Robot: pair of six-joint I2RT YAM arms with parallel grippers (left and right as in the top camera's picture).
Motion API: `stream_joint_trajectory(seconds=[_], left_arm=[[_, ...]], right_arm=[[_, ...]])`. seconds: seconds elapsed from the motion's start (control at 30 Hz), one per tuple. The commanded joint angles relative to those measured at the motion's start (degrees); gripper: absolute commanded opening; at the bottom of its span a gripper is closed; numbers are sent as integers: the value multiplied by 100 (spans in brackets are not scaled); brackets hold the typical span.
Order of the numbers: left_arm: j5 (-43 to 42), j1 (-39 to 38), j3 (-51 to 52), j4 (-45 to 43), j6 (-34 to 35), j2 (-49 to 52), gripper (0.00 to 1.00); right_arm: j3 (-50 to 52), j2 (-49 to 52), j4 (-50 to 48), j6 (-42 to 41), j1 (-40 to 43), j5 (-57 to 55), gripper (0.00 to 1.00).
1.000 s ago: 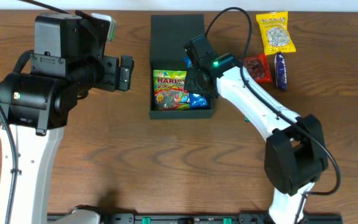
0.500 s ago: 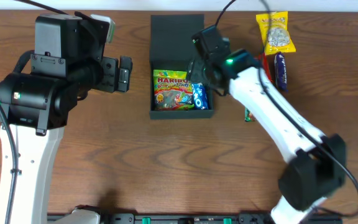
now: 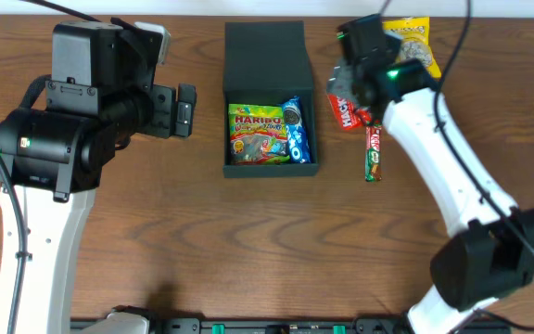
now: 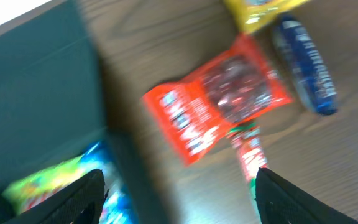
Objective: Pack container
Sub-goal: 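Grasp the yellow Hacks candy bag with the right gripper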
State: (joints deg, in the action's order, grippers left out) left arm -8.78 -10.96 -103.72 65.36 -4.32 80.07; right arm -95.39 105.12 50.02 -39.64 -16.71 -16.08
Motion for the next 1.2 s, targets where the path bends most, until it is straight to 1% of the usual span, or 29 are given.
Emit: stream_joint_trajectory(seconds=[0.0,0.1,0.23,0.33,0.4,0.5,0.53,0.63,0.73,0.87,1.07,1.17], left_arm=[[39,17,44,-4,2,-48,95],[39,17,44,-11,2,-48,95],[42,17,44,-76,-2,-46,95],[42,17,44,-149,-2,-37,95],[42,17,44,-184,0,-15,95],[44,17,44,-203,0,39,95],[42,17,44,-221,0,81,95],[42,17,44,-238,2,155,95],[42,17,44,-245,2,240,95],[42,17,44,-247,2,310,95],[181,17,44,-284,4,326,95],[197,17,44,-299,4,326,95]], right_arm=[[-22,319,-177,59,437,-57,79],[-22,490,-800,579,758,24,81],[-28,656,-1681,1464,1029,26,81],[-81,896,-2103,1770,1268,44,81],[-273,1211,-2197,1816,1471,52,80],[-785,1766,-2214,2159,1672,223,81],[-1099,2079,-2214,2363,1716,219,81],[-1698,2649,-2216,2712,1729,166,81],[-2315,3257,-2225,2820,1729,9,80],[-2881,3873,-2218,2857,1766,-4,77],[-3016,4319,-2201,2859,1788,2,74],[-3018,4400,-2212,2857,1788,4,70]])
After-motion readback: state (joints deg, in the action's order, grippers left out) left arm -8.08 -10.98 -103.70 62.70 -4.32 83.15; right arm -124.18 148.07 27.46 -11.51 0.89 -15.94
